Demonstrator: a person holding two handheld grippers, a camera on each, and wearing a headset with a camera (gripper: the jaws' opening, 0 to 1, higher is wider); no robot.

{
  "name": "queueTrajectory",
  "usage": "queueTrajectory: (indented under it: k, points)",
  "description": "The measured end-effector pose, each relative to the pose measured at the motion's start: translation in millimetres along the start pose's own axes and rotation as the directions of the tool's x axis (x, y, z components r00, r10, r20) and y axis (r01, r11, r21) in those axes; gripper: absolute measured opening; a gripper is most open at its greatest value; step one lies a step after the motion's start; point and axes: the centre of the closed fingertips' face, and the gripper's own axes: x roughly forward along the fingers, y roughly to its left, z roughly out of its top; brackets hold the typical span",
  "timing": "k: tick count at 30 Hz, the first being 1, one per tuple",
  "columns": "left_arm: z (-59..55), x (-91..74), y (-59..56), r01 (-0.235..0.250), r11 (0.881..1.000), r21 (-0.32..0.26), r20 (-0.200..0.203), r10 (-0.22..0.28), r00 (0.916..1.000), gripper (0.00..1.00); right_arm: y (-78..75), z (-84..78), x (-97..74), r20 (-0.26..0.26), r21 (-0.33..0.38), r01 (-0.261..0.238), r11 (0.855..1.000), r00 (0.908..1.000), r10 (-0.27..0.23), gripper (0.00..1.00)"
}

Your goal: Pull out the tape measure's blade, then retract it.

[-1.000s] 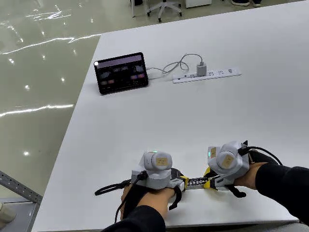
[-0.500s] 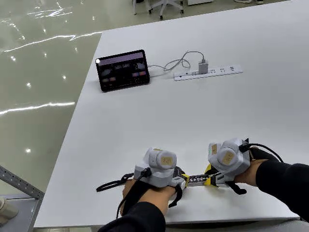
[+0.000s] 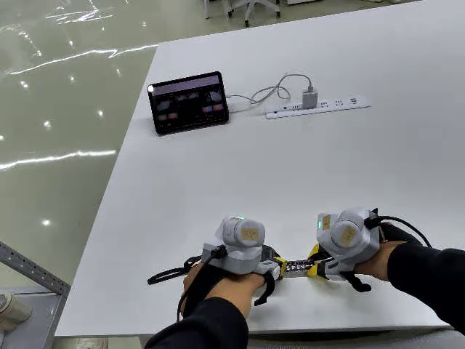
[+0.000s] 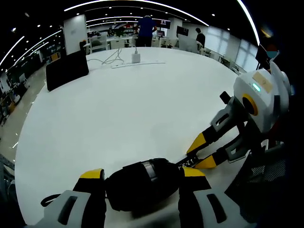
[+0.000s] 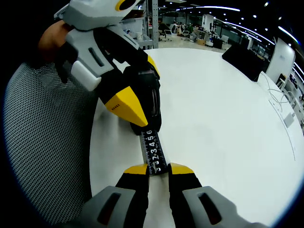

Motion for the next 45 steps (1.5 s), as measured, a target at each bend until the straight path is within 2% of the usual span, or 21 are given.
queueTrajectory:
  k: [15,22,38,41,43,45]
  points:
    - [0.1,-0.2,0.5,0.007,1.0,-0.013,0.005,-0.007,1.0,0.58,2.4,6.0,5.1,0.011,-0.021,-0.001,1.0,0.9999,0.001,0.11]
    - [0.3,-0.3,1.6,0.016,1.0,-0.024,0.002,-0.016,0.9999,0.57,4.1,9.9,8.3,0.01,-0.007,-0.008,1.0,0.9999,0.008,0.11]
    - [-0.7,-1.1,0.9,0.024,1.0,-0.016,0.006,-0.024,0.9997,0.58,5.3,14.5,11.2,0.019,-0.025,-0.016,1.0,0.9997,0.017,0.11]
    - [-0.7,-0.9,1.1,0.029,0.999,-0.018,0.004,-0.029,0.9996,0.57,4.4,17.0,12.8,0.033,0.022,-0.036,0.999,0.9989,0.035,0.11]
    - [-0.5,-0.6,1.5,0.032,0.999,-0.019,0.004,-0.032,0.9995,0.57,4.8,17.2,12.7,0.033,-0.015,-0.041,0.999,0.9986,0.041,0.11]
    - [-0.6,-0.9,1.3,0.035,0.999,-0.021,0.004,-0.035,0.9994,0.57,5.9,17.9,13.1,0.031,-0.022,-0.041,0.999,0.9986,0.042,0.11]
